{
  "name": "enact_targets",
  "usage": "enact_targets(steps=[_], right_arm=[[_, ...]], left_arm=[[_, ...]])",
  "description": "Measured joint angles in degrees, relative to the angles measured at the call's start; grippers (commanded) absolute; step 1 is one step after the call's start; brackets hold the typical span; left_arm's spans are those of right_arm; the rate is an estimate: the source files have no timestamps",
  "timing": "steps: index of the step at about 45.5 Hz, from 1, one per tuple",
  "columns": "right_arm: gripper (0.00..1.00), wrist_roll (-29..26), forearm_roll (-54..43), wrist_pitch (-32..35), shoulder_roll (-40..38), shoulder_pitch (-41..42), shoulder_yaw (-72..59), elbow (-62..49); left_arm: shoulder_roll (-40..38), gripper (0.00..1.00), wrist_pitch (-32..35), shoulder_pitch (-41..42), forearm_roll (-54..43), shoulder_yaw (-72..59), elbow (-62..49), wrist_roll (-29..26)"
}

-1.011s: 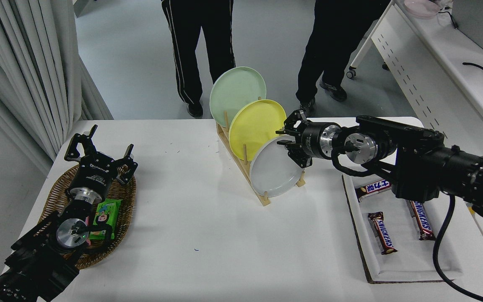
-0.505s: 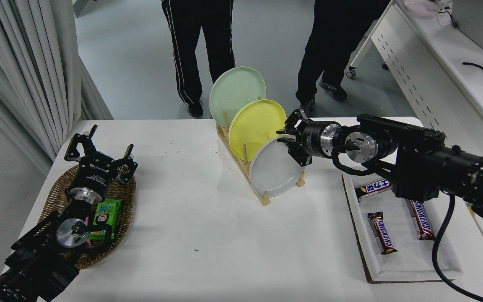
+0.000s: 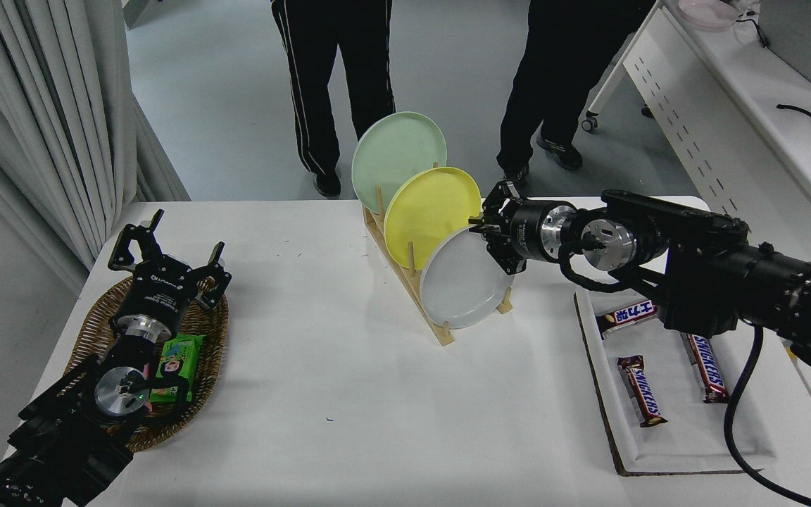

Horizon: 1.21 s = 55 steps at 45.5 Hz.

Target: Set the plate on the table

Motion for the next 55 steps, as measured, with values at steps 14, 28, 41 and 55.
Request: enact_targets(steps=[14,28,41,55], right_arm=[[0.0,-0.44,-0.57,0.15,-0.16,0.01,-0.01,-0.05],[0.0,-1.71,-0.83,0.16,-0.42,0.14,0.02,0.14],[0.0,-3.82,-0.79,0.16,-1.18,0.77,3.1,1.27],[0.0,-7.21,-0.36,-0.01,-3.46,3.44,8.22,5.26]], left_arm=[[0.0,1.0,0.0,0.0,0.0,-0.01,-0.01,-0.01],[0.0,1.0,0.0,0.0,0.0,-0.01,-0.01,-0.02],[0.0,1.0,0.0,0.0,0.0,-0.01,-0.01,-0.02],[0.0,1.0,0.0,0.0,0.0,0.0,-0.01,-0.02]])
